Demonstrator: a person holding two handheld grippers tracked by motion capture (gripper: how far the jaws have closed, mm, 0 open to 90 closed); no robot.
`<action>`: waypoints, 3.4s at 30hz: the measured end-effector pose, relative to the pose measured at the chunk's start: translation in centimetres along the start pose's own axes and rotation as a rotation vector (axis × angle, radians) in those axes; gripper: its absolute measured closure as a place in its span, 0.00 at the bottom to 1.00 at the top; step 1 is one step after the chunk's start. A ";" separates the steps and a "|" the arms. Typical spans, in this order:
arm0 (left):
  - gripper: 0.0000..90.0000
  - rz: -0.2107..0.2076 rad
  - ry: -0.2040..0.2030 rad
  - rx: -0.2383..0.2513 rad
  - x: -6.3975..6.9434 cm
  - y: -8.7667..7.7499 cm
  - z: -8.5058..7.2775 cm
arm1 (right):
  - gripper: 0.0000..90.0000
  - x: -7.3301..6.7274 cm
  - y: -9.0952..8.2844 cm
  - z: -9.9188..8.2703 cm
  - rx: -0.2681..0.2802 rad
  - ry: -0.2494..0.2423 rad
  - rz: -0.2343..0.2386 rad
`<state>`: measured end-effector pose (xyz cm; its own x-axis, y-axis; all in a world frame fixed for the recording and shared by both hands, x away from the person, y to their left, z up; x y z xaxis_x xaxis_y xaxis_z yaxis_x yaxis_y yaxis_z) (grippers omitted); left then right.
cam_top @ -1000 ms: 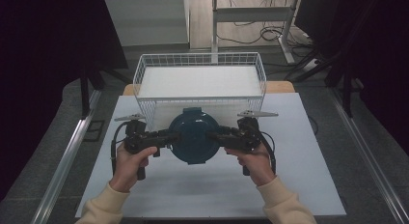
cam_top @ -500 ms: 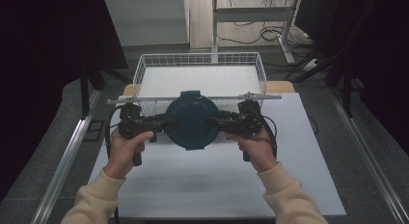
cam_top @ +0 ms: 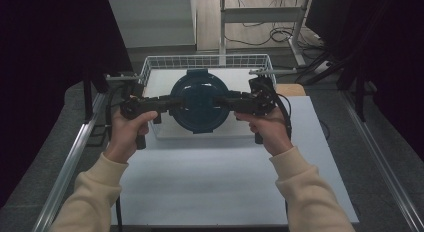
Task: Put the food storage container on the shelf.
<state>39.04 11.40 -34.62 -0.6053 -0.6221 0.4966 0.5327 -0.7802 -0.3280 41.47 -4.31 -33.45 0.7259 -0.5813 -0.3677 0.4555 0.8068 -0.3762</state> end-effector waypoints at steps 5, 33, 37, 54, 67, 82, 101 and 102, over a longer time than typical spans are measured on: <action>0.45 0.002 0.004 0.008 -0.1 0.0 2.0 | 0.42 0.2 0.1 1.6 0.009 -0.010 0.000; 0.45 -0.031 -0.125 -0.073 -5.4 6.9 5.7 | 0.42 8.0 3.1 4.2 -0.065 0.146 -0.033; 0.45 -0.032 -0.158 -0.065 -6.0 7.4 5.9 | 0.41 8.7 3.4 4.4 -0.037 0.188 -0.033; 0.43 -0.107 -0.357 -0.047 -9.0 10.1 6.2 | 0.40 12.8 5.8 4.4 0.032 0.473 -0.047; 0.27 0.050 -0.180 0.051 -8.0 7.5 6.7 | 0.20 11.0 3.6 4.4 0.089 0.308 -0.156; 0.26 0.080 0.045 0.044 -3.8 1.7 -2.0 | 0.21 7.5 -4.4 -4.0 0.092 -0.042 -0.135; 0.26 0.183 0.091 -0.167 -5.8 0.8 -20.5 | 0.27 9.6 -7.1 -20.4 -0.050 -0.026 -0.228; 0.26 0.196 0.101 -0.162 -5.9 0.5 -20.5 | 0.27 9.9 -6.7 -21.5 -0.085 0.001 -0.224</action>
<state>30.74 13.30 -54.23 -0.5600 -0.7596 0.3308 0.5492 -0.6393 -0.5382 34.56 -17.72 -52.90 0.6113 -0.7447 -0.2678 0.5600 0.6461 -0.5185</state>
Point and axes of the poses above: each handheld gripper's, and its own axes: y roughly forward along the jaws, z roughly out of its top, x roughly to its right, the point moved 10 cm from there along y, roughly forward along the jaws, and after that the axes turned 1 degree about x, right-handed, at the moved point
